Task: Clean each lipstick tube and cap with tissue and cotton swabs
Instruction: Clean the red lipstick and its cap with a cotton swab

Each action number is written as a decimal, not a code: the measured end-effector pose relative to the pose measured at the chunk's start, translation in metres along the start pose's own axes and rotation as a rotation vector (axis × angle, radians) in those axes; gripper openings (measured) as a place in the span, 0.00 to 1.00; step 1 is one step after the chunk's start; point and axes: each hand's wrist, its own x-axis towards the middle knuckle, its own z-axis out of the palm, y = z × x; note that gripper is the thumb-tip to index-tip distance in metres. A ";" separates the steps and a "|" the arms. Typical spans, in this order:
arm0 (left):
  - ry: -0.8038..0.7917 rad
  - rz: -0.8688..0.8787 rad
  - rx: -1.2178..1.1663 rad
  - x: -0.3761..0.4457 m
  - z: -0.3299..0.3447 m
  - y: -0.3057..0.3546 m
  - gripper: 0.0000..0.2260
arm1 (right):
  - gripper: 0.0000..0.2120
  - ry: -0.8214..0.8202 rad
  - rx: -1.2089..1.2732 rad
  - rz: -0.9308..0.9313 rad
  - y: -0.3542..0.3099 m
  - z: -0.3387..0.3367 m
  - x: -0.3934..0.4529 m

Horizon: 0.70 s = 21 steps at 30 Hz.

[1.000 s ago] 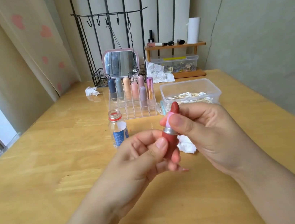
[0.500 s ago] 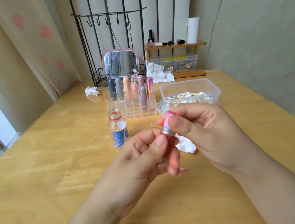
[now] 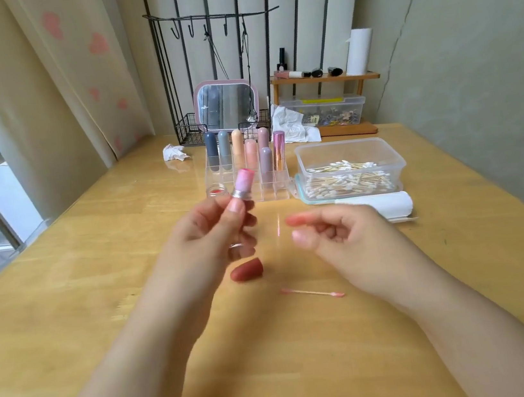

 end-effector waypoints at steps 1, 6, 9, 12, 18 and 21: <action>0.051 0.017 0.038 0.002 -0.003 0.001 0.06 | 0.09 -0.013 -0.122 0.009 0.005 0.006 0.000; 0.150 -0.039 0.057 0.006 -0.009 -0.002 0.03 | 0.16 -0.177 -0.616 -0.156 0.014 0.036 0.009; 0.145 -0.078 0.023 0.006 -0.010 -0.004 0.04 | 0.16 -0.226 -0.755 -0.256 0.011 0.048 0.020; 0.136 -0.087 -0.001 0.004 -0.008 -0.001 0.04 | 0.13 -0.260 -0.817 -0.351 0.013 0.056 0.029; 0.109 -0.088 -0.008 0.004 -0.008 0.000 0.04 | 0.08 -0.131 -0.692 -0.295 0.015 0.052 0.034; 0.078 -0.070 0.029 0.004 -0.006 -0.002 0.03 | 0.07 0.196 -0.177 -0.129 0.002 0.026 0.033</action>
